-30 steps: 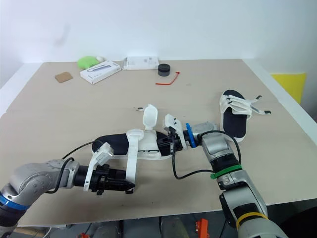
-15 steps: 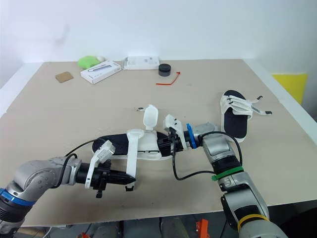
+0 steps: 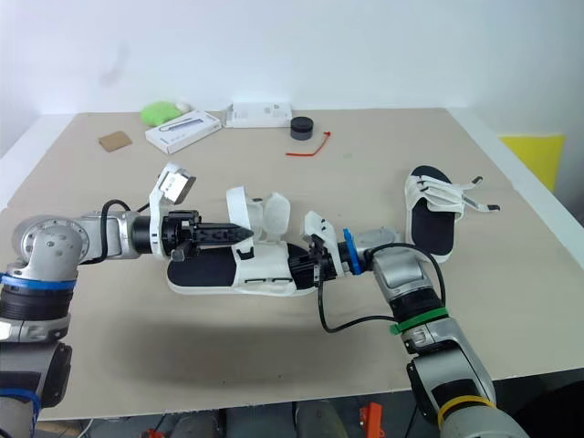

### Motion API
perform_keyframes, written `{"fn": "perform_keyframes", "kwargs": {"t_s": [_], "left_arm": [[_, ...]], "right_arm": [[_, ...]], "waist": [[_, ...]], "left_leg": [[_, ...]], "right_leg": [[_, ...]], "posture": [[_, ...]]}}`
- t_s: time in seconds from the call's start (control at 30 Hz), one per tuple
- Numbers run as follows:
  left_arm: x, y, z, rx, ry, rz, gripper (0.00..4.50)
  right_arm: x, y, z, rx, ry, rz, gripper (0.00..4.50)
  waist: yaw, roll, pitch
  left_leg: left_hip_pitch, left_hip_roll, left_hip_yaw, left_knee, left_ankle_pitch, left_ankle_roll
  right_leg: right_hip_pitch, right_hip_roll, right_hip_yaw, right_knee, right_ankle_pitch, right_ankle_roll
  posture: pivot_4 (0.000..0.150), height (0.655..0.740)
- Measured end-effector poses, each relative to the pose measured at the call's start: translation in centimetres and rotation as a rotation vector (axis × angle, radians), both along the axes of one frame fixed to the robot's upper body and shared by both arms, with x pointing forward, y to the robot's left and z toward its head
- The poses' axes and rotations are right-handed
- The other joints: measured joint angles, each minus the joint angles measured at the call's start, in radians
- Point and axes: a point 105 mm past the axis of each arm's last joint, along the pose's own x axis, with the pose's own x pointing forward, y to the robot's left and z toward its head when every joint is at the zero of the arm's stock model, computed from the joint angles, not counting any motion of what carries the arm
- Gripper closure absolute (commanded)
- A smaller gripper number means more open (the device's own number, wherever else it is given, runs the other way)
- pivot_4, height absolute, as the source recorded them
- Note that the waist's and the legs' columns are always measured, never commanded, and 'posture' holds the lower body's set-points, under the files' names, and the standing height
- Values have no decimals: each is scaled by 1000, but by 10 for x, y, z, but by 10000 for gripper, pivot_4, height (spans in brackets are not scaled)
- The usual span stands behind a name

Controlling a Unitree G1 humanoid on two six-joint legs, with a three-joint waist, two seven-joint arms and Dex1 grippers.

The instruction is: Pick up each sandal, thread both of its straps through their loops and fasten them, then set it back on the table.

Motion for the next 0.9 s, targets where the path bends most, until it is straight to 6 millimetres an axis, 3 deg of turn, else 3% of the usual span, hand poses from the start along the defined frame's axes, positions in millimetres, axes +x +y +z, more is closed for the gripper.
{"fn": "perform_keyframes", "kwargs": {"t_s": [0.2, 0.5, 0.9], "left_arm": [[13, -5, -13, 18, 68, -18, 44299], [-6, -22, -38, 63, 139, -140, 44299], [-3, -16, -57, 174, 18, -122, 44299]], "right_arm": [[0, 0, 0, 0, -7, -12, 45000], [-1, -1, 0, 1, -10, -22, 45000], [-1, -1, 0, 1, -12, -26, 45000]], "waist": [[0, 0, 0], [1, 0, 0], [1, 0, 0]], "left_leg": [[0, 0, -1, 1, 0, 0], [0, 0, -2, 0, 0, 0], [0, 0, -2, 0, 0, 0]], "right_leg": [[1, 0, 0, 0, -1, -3], [2, 0, 0, 0, -1, 0], [3, 0, 0, 0, -3, -5]], "posture": [[1500, 7400], [1500, 7400], [1500, 7400]]}}
